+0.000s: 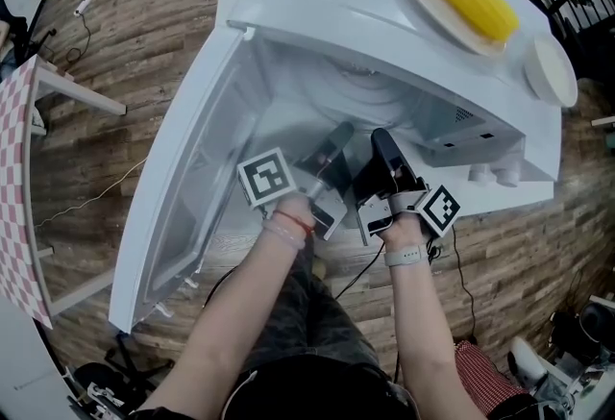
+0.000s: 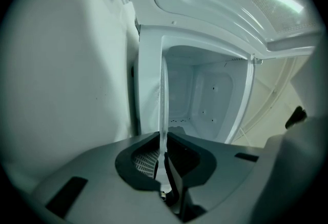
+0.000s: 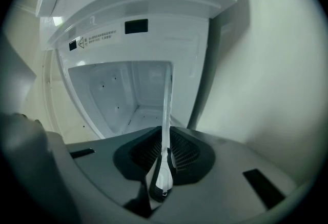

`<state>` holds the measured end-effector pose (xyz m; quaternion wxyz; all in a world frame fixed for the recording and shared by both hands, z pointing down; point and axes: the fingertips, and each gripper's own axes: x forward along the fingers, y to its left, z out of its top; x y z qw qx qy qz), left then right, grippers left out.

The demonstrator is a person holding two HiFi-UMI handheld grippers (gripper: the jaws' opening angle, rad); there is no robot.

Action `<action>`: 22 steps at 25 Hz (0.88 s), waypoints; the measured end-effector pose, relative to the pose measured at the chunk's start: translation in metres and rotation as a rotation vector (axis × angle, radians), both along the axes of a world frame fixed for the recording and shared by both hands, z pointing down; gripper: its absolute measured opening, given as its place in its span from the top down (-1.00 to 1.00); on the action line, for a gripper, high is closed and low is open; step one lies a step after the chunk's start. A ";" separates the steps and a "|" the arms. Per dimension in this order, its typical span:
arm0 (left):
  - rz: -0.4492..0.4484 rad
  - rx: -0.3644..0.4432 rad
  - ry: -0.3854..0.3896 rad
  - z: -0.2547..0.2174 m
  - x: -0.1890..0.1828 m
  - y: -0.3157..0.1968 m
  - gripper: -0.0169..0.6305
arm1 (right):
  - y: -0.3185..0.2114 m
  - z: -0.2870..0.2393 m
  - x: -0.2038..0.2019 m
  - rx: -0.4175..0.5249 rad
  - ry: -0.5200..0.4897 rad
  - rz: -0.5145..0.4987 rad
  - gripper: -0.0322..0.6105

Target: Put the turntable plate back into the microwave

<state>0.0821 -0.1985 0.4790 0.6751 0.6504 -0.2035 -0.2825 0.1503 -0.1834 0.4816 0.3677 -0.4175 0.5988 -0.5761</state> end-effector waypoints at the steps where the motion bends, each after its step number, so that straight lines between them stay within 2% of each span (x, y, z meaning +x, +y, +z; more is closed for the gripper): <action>1: -0.001 0.001 0.000 -0.001 0.000 0.002 0.83 | 0.002 0.000 -0.001 0.001 0.006 -0.005 0.73; 7: 0.014 0.002 -0.012 -0.002 0.001 0.015 0.83 | 0.011 -0.002 -0.009 0.012 0.058 -0.050 0.73; 11: 0.020 0.006 0.008 -0.007 0.002 0.023 0.83 | 0.019 -0.005 -0.013 0.019 0.084 -0.072 0.73; 16: 0.035 0.038 -0.021 -0.014 0.000 0.034 0.90 | 0.029 -0.013 -0.016 0.041 0.153 -0.098 0.75; 19: 0.061 0.099 -0.120 -0.012 -0.003 0.042 0.91 | 0.036 -0.019 -0.020 0.060 0.289 -0.125 0.80; 22: 0.072 0.145 -0.199 -0.009 -0.009 0.051 0.91 | 0.046 -0.022 -0.028 0.079 0.521 -0.191 0.83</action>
